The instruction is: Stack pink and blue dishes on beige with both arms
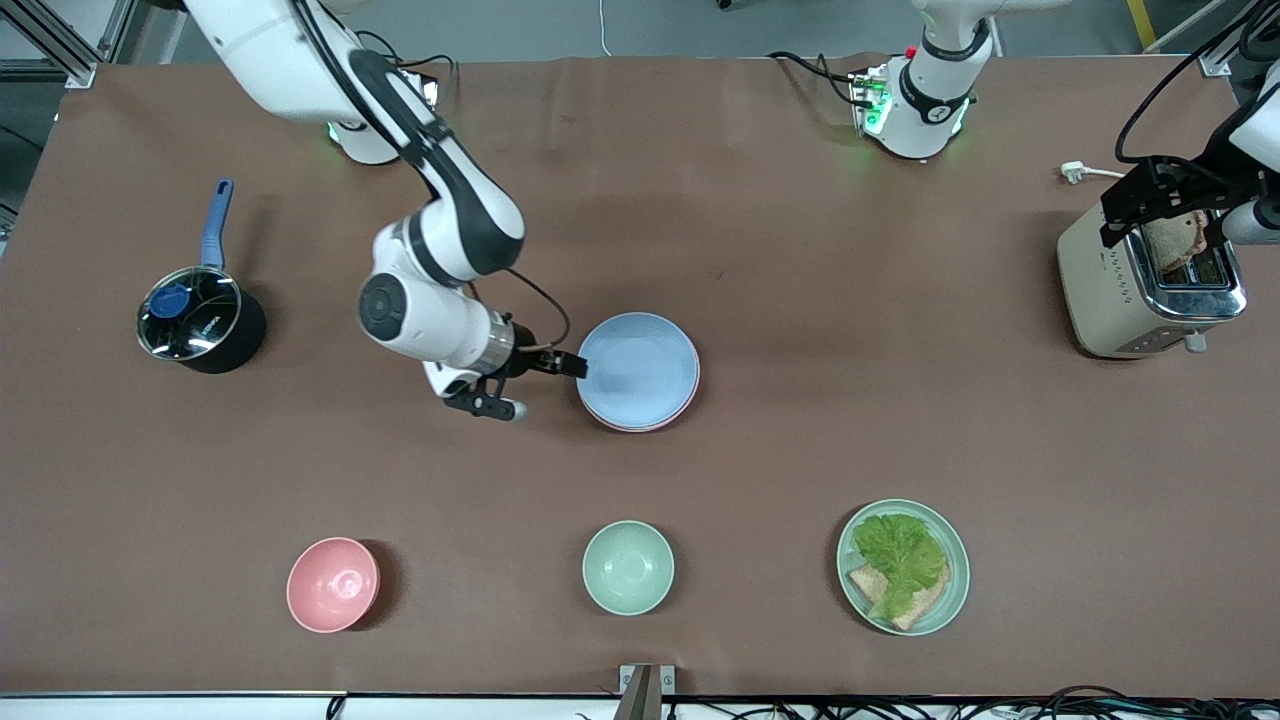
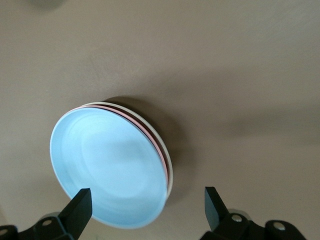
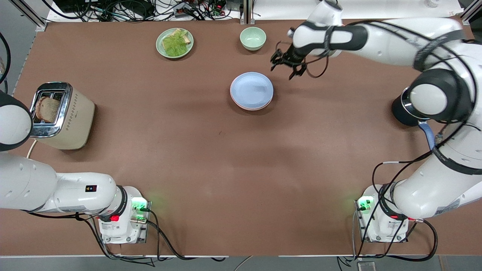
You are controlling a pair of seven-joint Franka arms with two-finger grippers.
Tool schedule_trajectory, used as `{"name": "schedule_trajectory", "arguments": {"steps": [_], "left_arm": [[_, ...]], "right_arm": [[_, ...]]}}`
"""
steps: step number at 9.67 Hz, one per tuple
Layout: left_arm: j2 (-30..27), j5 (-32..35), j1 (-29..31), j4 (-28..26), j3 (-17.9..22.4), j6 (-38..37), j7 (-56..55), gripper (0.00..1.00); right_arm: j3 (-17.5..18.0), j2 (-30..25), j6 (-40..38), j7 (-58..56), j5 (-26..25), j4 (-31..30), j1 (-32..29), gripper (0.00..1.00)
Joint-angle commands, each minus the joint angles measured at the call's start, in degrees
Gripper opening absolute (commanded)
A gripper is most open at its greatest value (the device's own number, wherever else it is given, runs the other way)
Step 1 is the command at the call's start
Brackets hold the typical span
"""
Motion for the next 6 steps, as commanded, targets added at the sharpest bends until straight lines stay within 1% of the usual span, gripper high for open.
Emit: {"name": "schedule_trajectory", "arguments": {"steps": [1, 2, 3, 4, 6], "left_arm": [[-0.49, -0.96, -0.38, -2.01, 0.55, -0.78, 0.81, 1.00], [-0.49, -1.22, -0.39, -2.01, 0.55, -1.48, 1.07, 1.00], [-0.49, -1.48, -0.39, -2.01, 0.55, -1.66, 1.07, 1.00], [-0.31, -1.49, -0.39, -2.10, 0.55, -1.66, 0.98, 1.00], [-0.05, -1.40, -0.21, -1.93, 0.89, -1.66, 1.07, 1.00]], "right_arm": [[0.53, -11.18, -11.11, 1.21, -11.24, -1.98, -5.90, 1.00], [0.53, -14.87, -14.81, 1.21, -16.00, -1.46, -8.62, 1.00], [-0.25, -17.69, -18.33, 0.86, -18.13, 0.29, -12.22, 1.00], [-4.35, -19.28, -20.89, -0.19, -18.42, 3.09, -13.03, 1.00], [-11.04, -21.48, -24.15, -8.68, -18.86, 6.97, -12.69, 1.00]]}}
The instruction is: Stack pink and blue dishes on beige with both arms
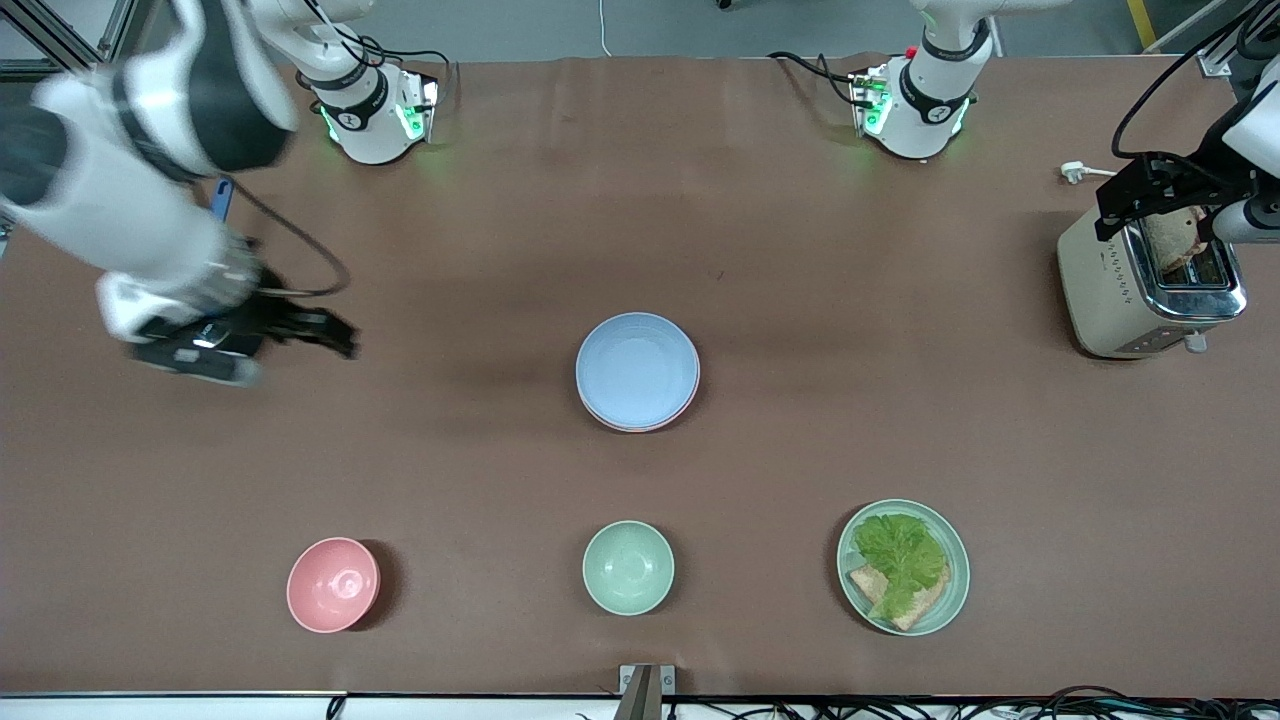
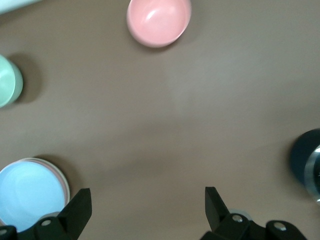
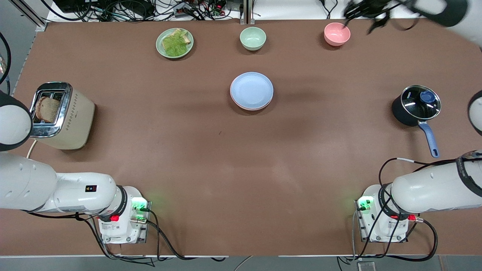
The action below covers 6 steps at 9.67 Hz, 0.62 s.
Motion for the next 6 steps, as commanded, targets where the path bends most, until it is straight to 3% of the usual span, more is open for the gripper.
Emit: {"name": "schedule_trajectory", "arguments": {"steps": [1, 3, 6], "left_arm": [[-0.11, -0.85, -0.06, -1.85, 0.93, -0.53, 0.85, 1.00], [-0.28, -0.85, -0.15, -1.50, 0.93, -1.40, 0.15, 1.00], [-0.29, -0.85, -0.33, -1.59, 0.85, -1.76, -0.20, 1.00]], "right_arm": [[-5.70, -2.38, -4.26, -9.02, -2.49, 3.44, 0.24, 1.00], [-9.49, -2.66, -14.86, -14.33, -2.68, 10.98, 0.15, 1.00], [-9.86, -2.14, -22.82, -16.17, -2.77, 18.37, -0.46, 1.00]]}}
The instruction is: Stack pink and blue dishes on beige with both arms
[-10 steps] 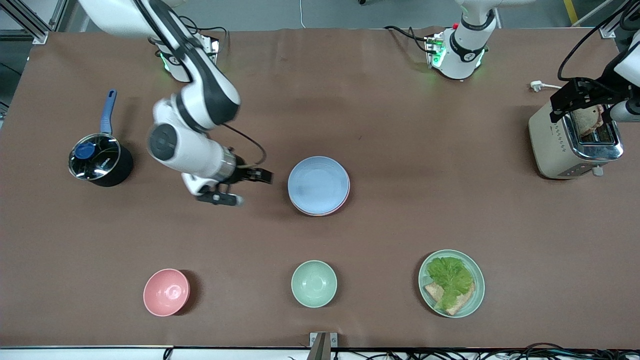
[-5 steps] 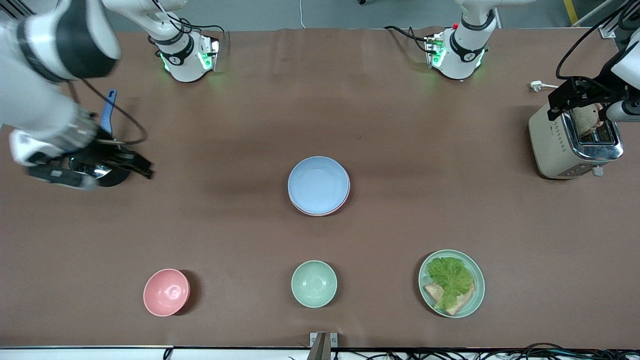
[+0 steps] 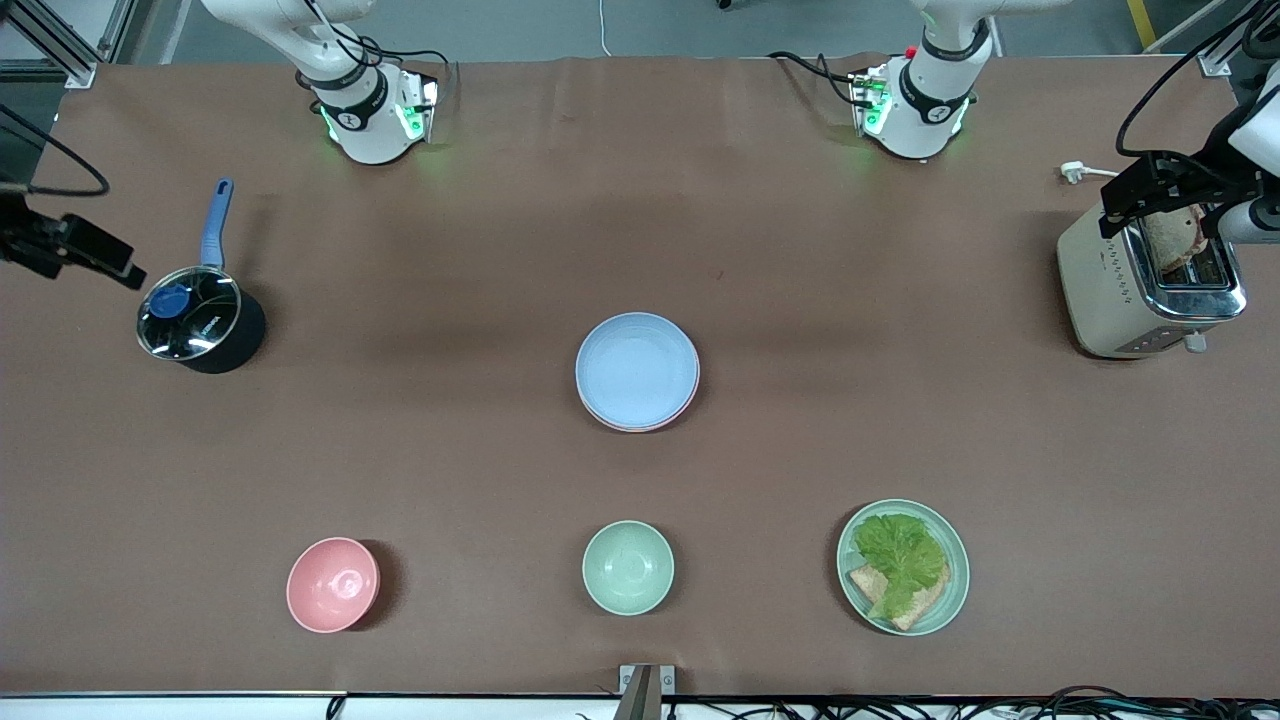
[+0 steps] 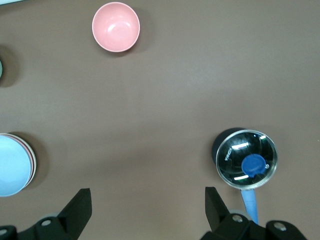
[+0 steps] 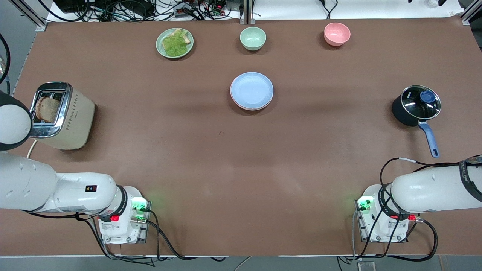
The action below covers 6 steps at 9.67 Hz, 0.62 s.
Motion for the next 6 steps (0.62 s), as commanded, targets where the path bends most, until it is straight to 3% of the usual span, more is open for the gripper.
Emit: {"name": "schedule_trajectory", "arguments": {"steps": [1, 6], "left_arm": [[-0.14, -0.85, -0.31, -1.46, 0.30, -0.69, -0.29, 1.00], [1.36, -0.58, -0.22, 1.09, 0.30, -0.69, -0.03, 1.00]], "right_arm": [[-0.24, 1.77, -3.08, -2.62, -1.26, 5.60, -0.47, 1.00], [-2.35, 1.78, -2.47, -7.55, -4.07, 3.07, -1.79, 1.00]]}}
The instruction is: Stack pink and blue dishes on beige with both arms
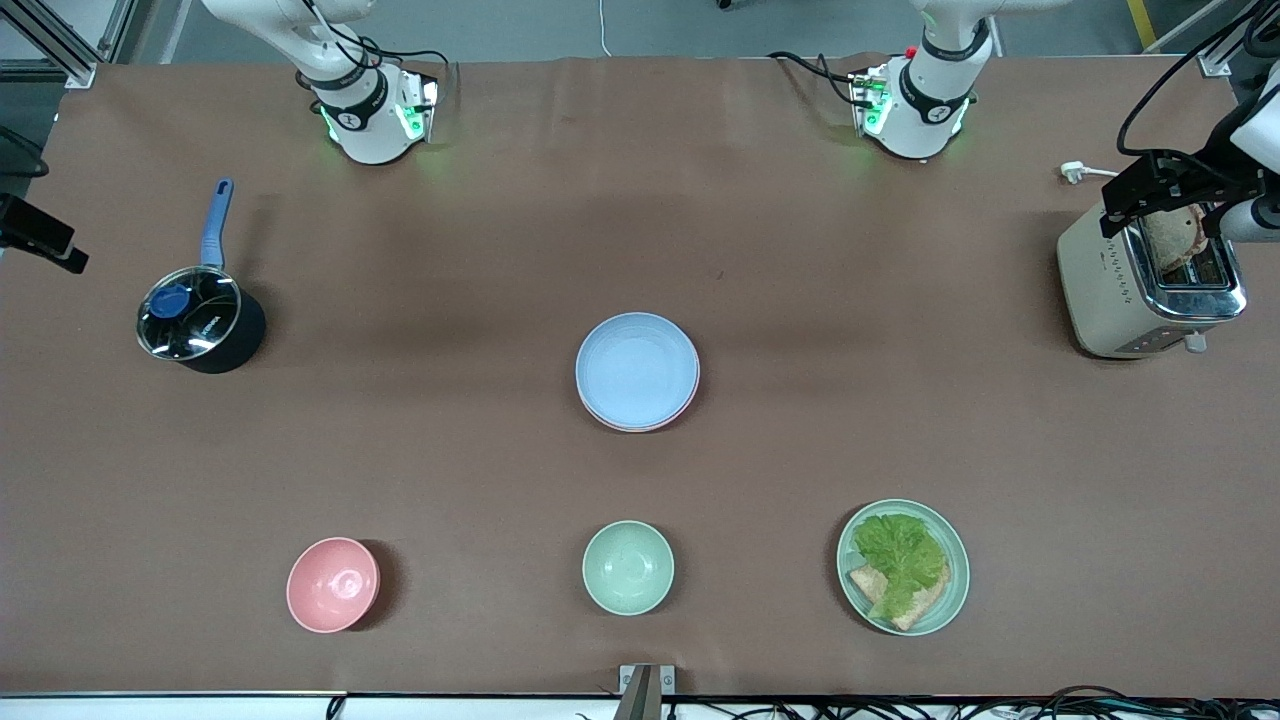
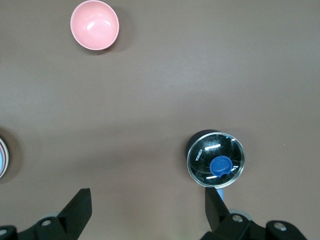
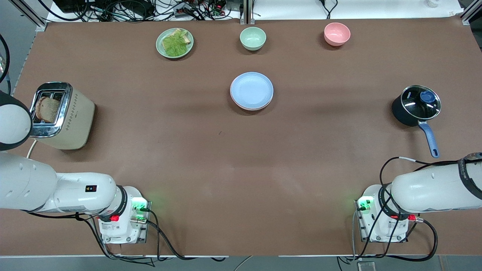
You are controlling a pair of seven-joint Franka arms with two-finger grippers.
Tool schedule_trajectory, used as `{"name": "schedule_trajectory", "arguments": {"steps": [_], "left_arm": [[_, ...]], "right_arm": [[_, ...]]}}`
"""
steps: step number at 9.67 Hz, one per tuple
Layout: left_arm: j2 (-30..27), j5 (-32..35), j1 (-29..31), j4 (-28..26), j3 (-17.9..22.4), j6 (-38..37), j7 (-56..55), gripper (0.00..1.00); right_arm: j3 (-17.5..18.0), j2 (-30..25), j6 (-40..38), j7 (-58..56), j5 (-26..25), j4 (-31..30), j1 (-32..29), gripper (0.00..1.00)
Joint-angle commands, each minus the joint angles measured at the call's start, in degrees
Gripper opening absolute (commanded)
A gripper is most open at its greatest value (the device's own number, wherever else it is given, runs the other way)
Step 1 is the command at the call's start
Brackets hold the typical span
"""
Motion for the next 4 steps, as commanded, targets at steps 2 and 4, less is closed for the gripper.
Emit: {"name": "schedule_trajectory", "arguments": {"steps": [2, 4], "left_arm": [[1.31, -0.58, -0.40, 0.32, 0.29, -0.68, -0.02, 1.00], [1.39, -0.76, -0.40, 0.32, 0.21, -0.68, -0.03, 1.00]], "right_arm": [[0.31, -0.39, -0.13, -0.56, -0.59, -0.64, -0.39, 1.00], [0.31, -0.48, -0.13, -0.56, -0.23, -0.64, -0.48, 1.00]]}}
